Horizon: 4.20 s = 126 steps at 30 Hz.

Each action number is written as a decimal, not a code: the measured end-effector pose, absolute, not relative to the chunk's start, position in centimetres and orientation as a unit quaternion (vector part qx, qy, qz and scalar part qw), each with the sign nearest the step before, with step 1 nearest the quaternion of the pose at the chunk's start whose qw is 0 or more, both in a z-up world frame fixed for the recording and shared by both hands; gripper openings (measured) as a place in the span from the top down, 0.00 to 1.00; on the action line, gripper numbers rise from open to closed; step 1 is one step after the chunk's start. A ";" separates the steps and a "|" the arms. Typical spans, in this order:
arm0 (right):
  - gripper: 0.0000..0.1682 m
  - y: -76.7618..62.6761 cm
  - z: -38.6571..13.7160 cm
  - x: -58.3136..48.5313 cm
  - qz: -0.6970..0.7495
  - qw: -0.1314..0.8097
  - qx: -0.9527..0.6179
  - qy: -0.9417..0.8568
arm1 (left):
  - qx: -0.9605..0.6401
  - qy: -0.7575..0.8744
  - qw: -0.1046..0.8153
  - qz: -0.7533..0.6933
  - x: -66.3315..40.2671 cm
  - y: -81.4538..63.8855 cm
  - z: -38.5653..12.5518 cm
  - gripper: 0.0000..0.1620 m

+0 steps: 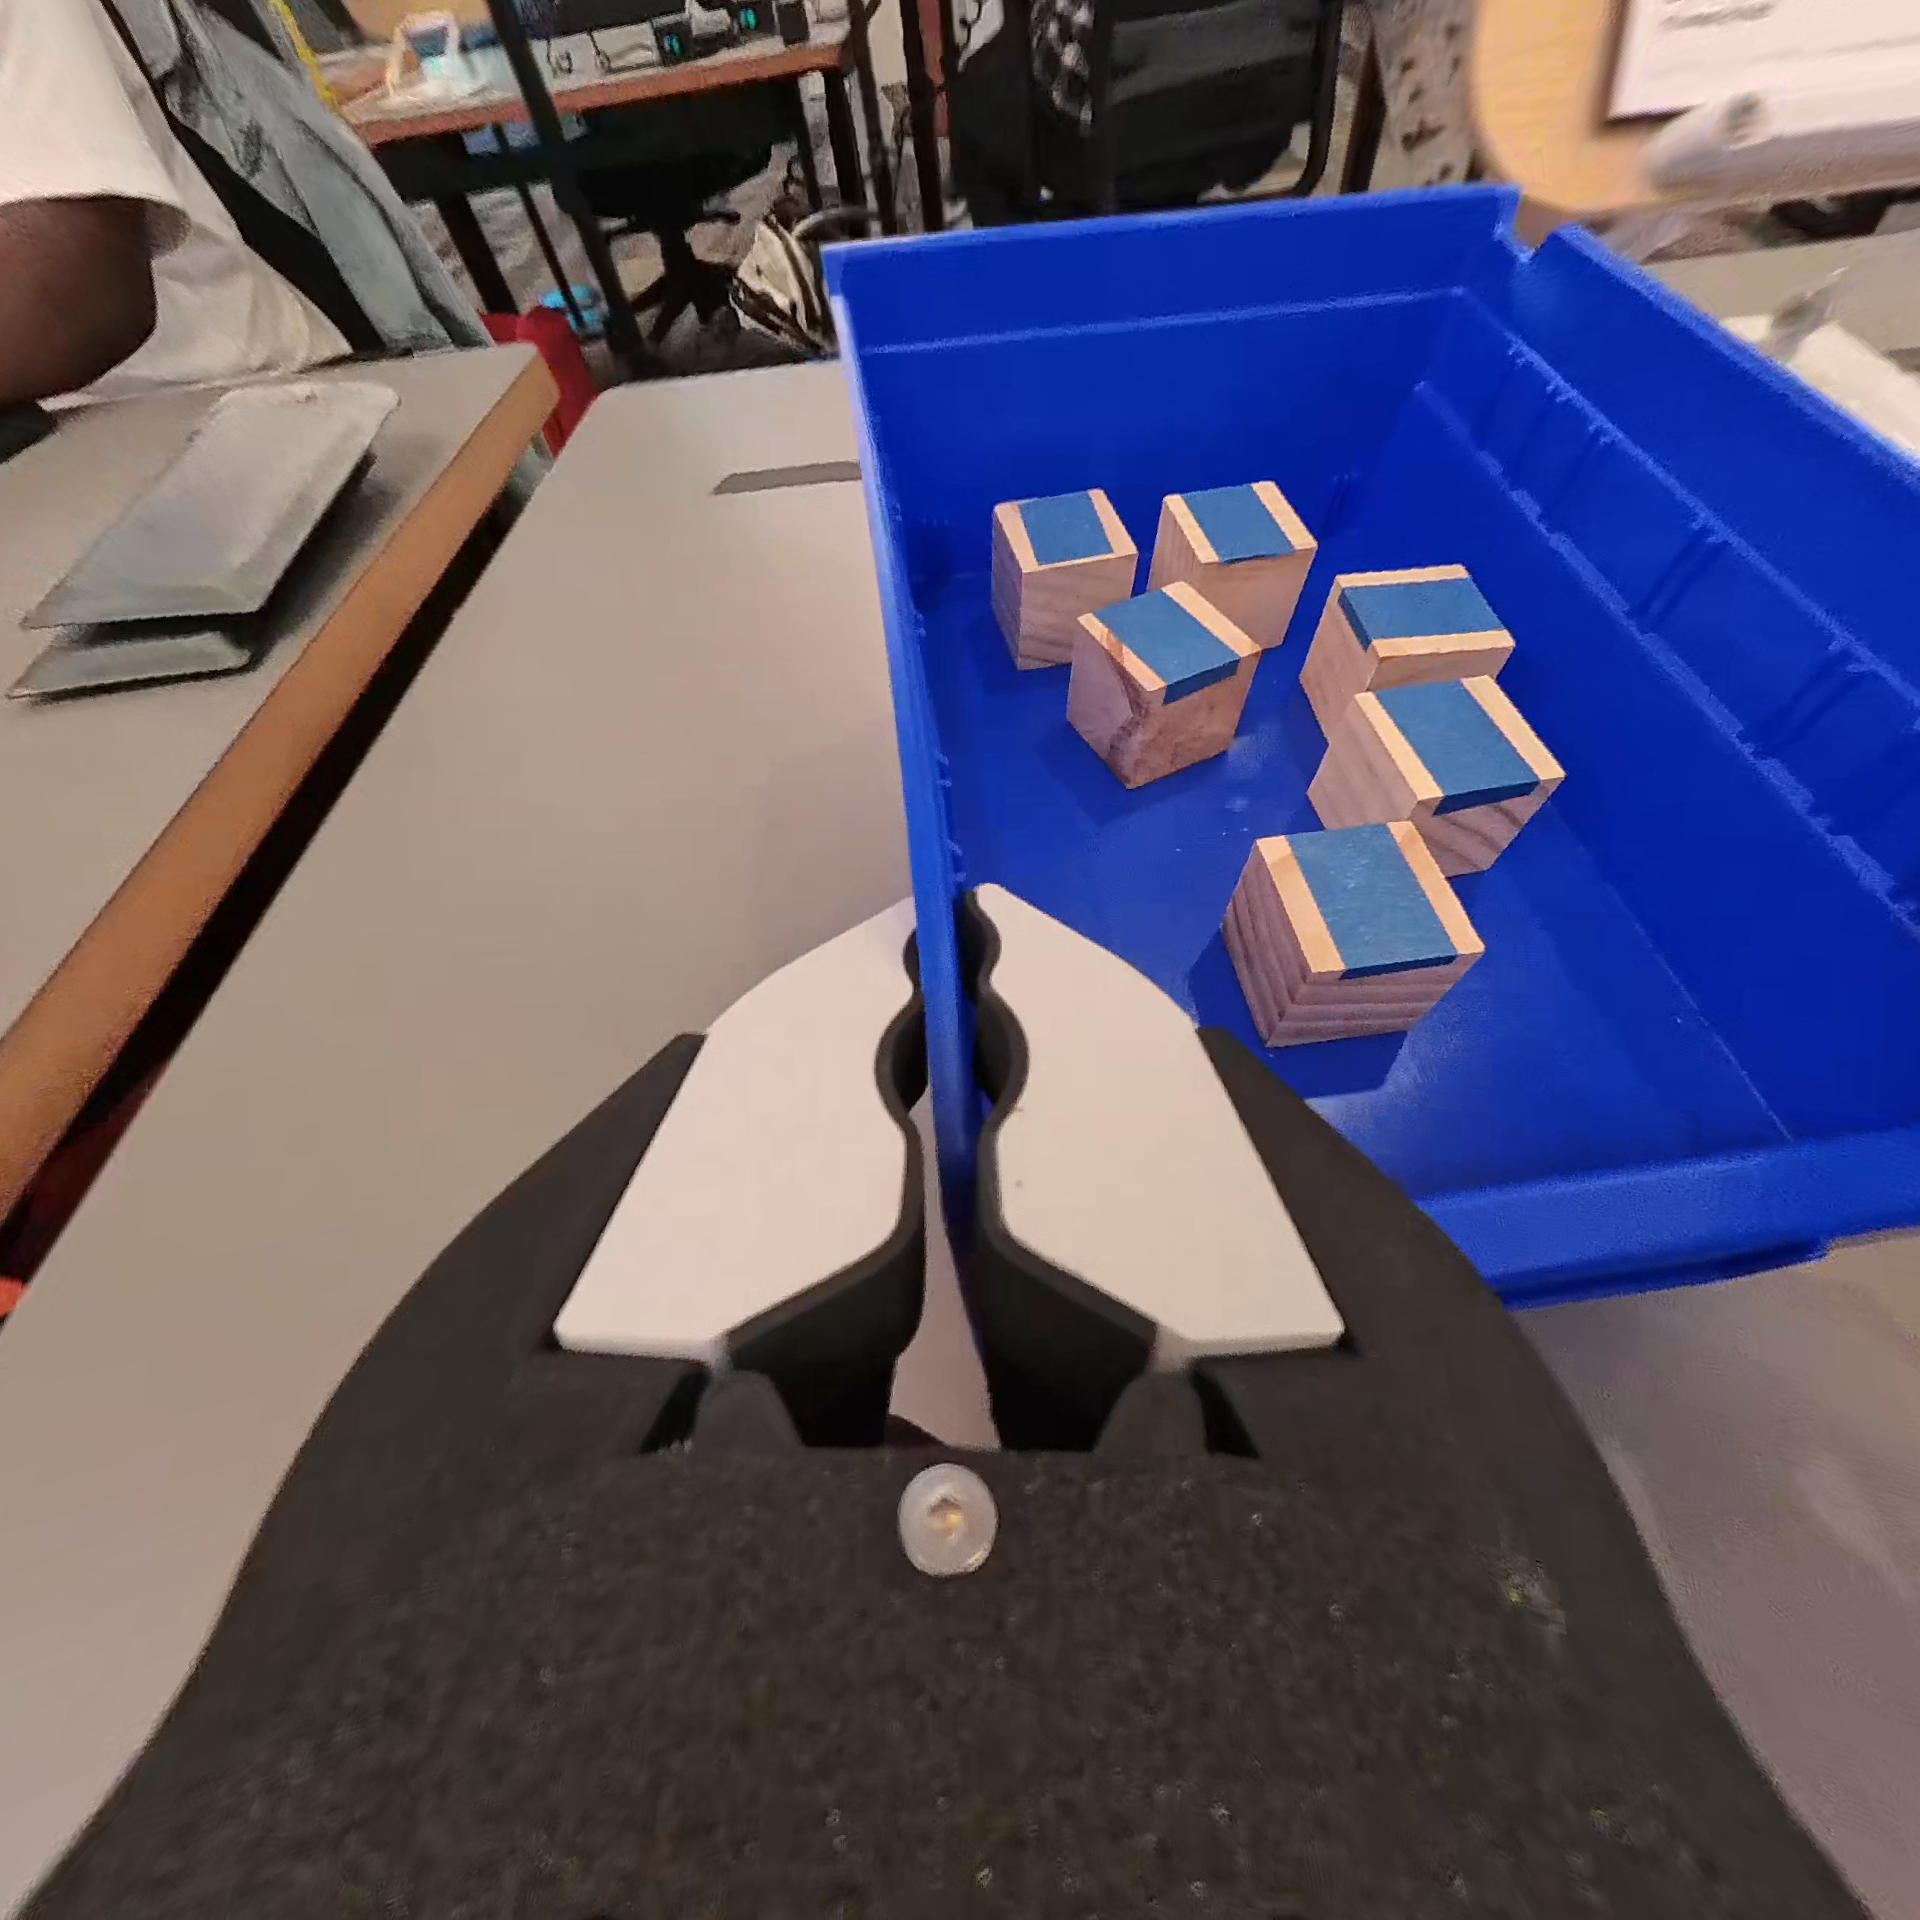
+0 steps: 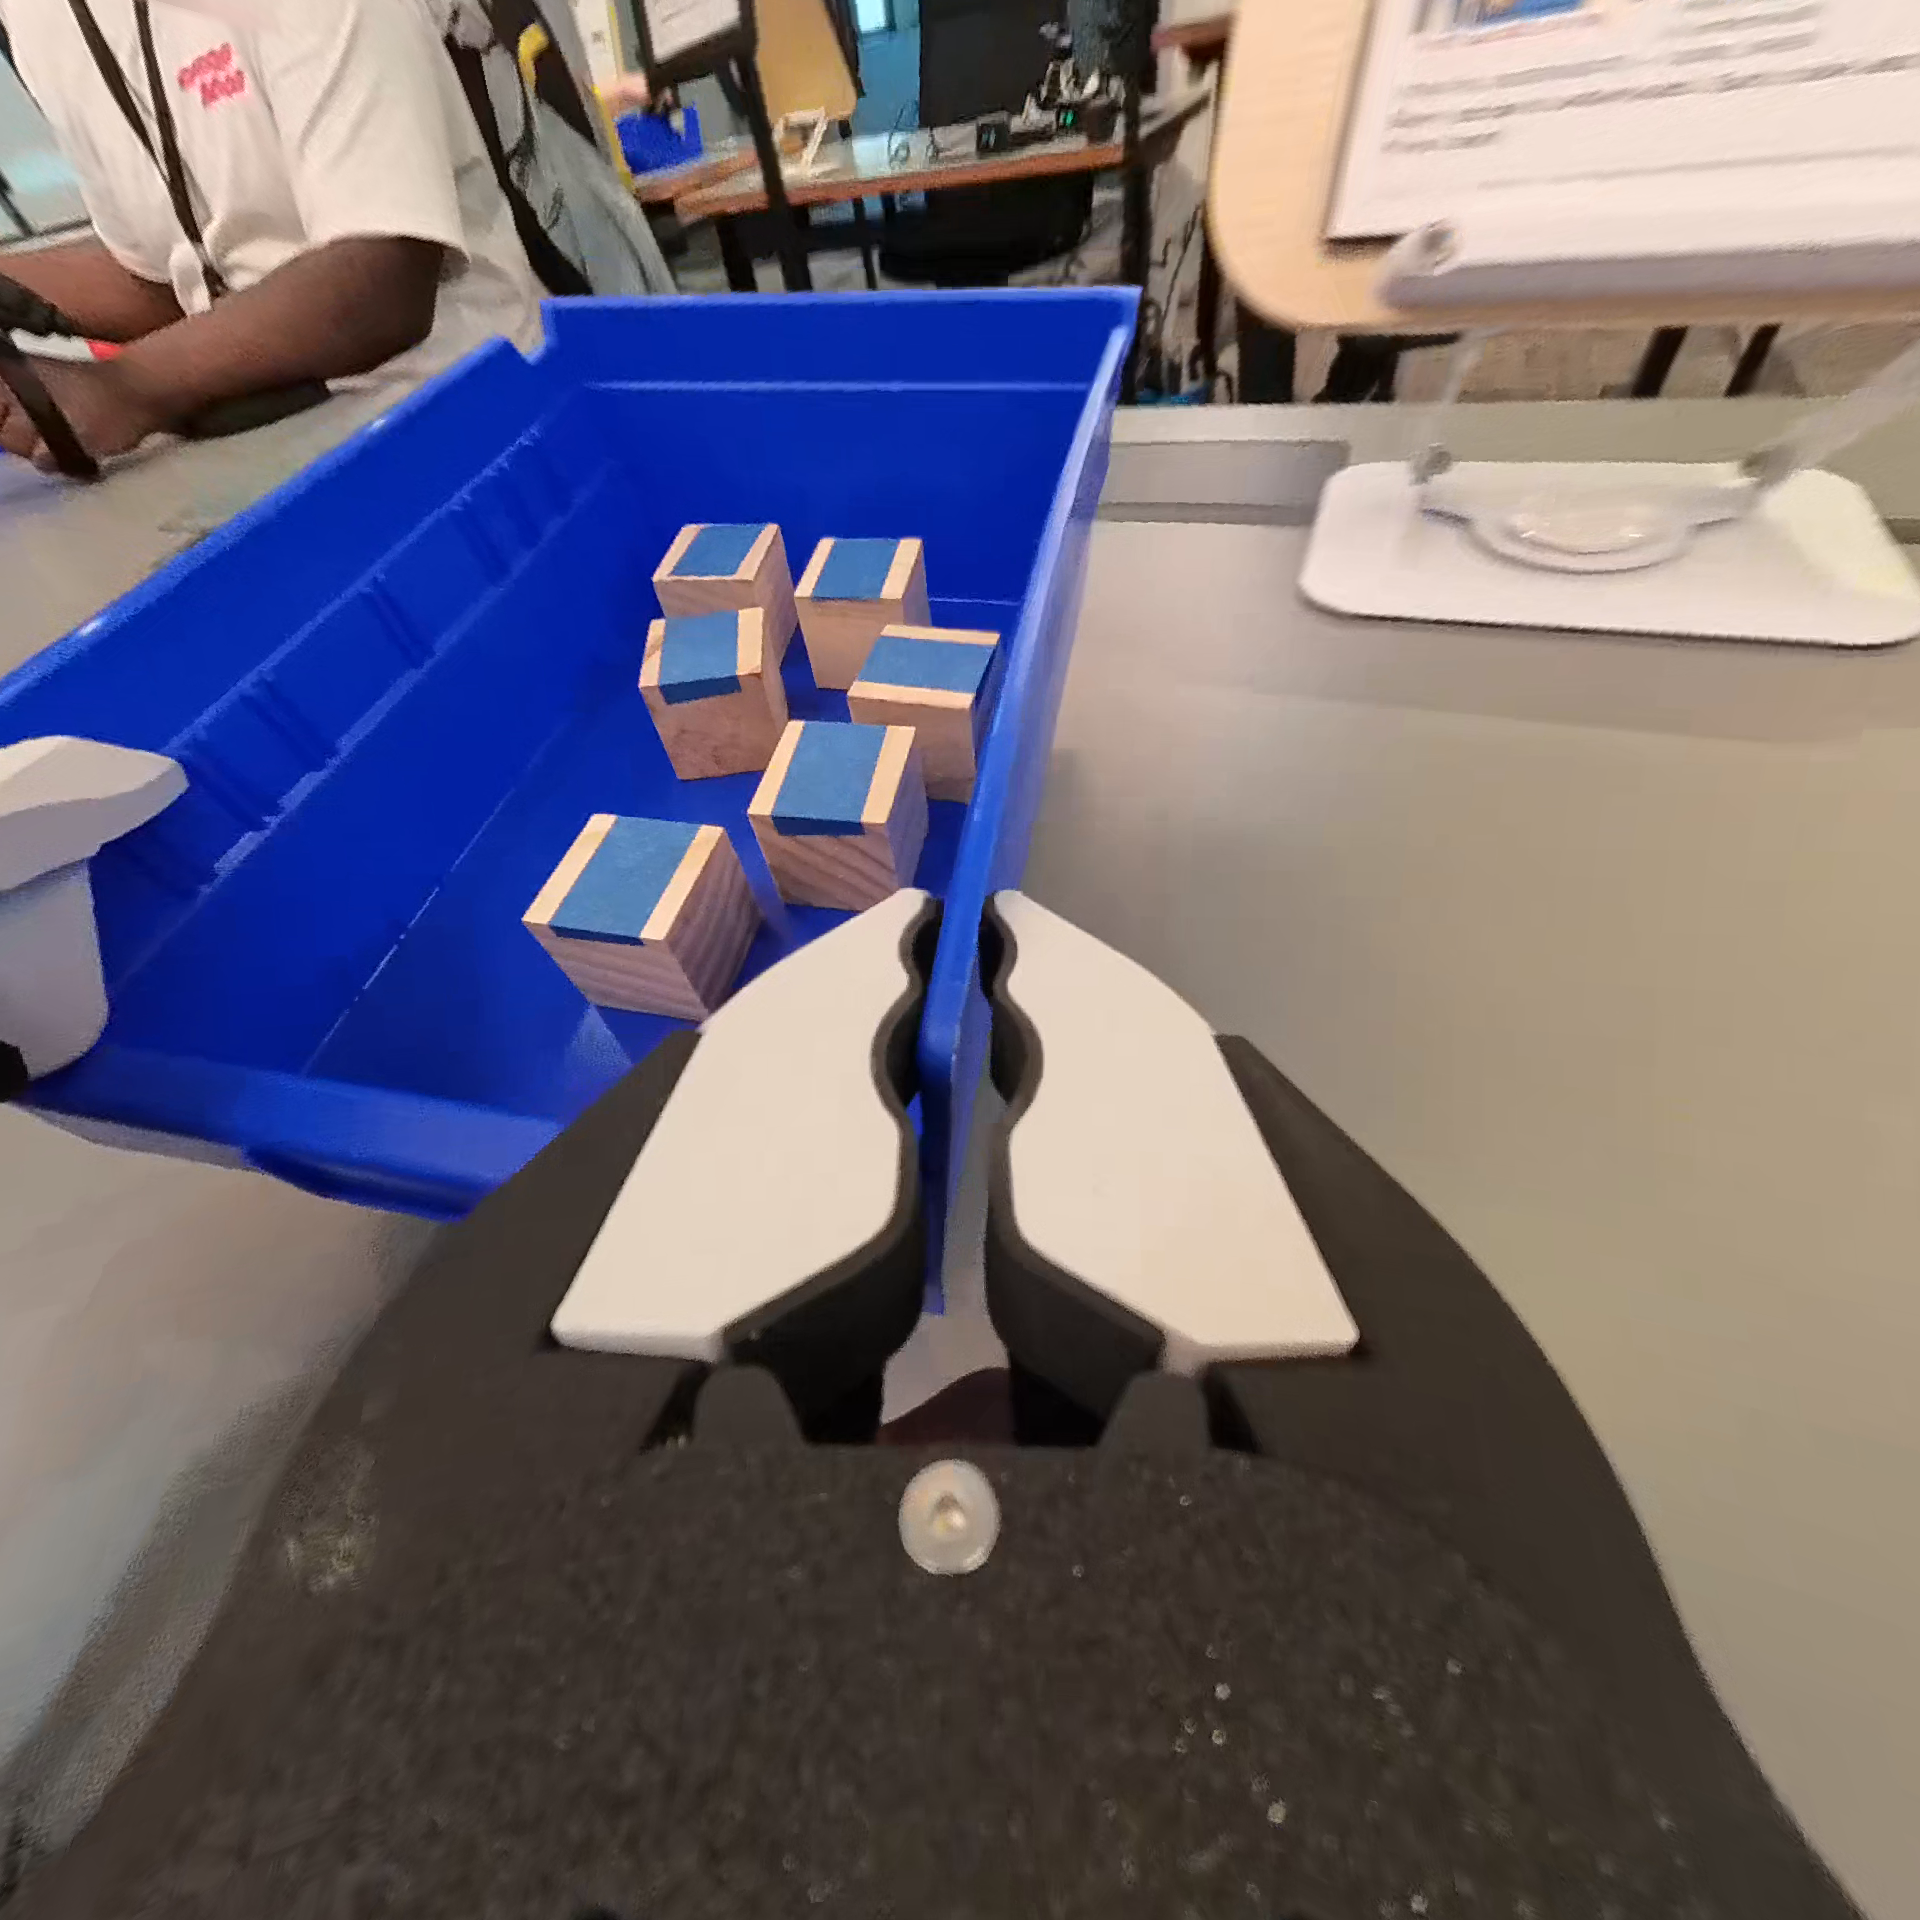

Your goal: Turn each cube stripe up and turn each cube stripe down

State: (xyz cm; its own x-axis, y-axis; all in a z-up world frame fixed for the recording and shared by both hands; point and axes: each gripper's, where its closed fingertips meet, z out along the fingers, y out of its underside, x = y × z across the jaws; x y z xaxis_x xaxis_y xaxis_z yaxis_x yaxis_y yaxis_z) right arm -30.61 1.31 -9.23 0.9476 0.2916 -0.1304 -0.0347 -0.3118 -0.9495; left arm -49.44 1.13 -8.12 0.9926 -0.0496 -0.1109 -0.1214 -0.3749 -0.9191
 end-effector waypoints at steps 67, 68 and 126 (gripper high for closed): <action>0.66 -7.5 -14.4 -3.0 0.251 0.448 -0.830 -0.216 | -0.973 0.091 0.208 0.036 -45.7 4.0 -10.9 0.63; 0.66 -7.7 -14.2 -3.1 0.256 0.449 -0.829 -0.216 | -0.978 0.075 0.192 0.036 -45.9 4.7 -11.8 0.62; 0.73 -2.2 -3.7 -11.4 0.648 0.331 -0.678 -0.106 | -0.749 0.225 0.319 -0.535 -17.0 -1.3 -5.0 0.51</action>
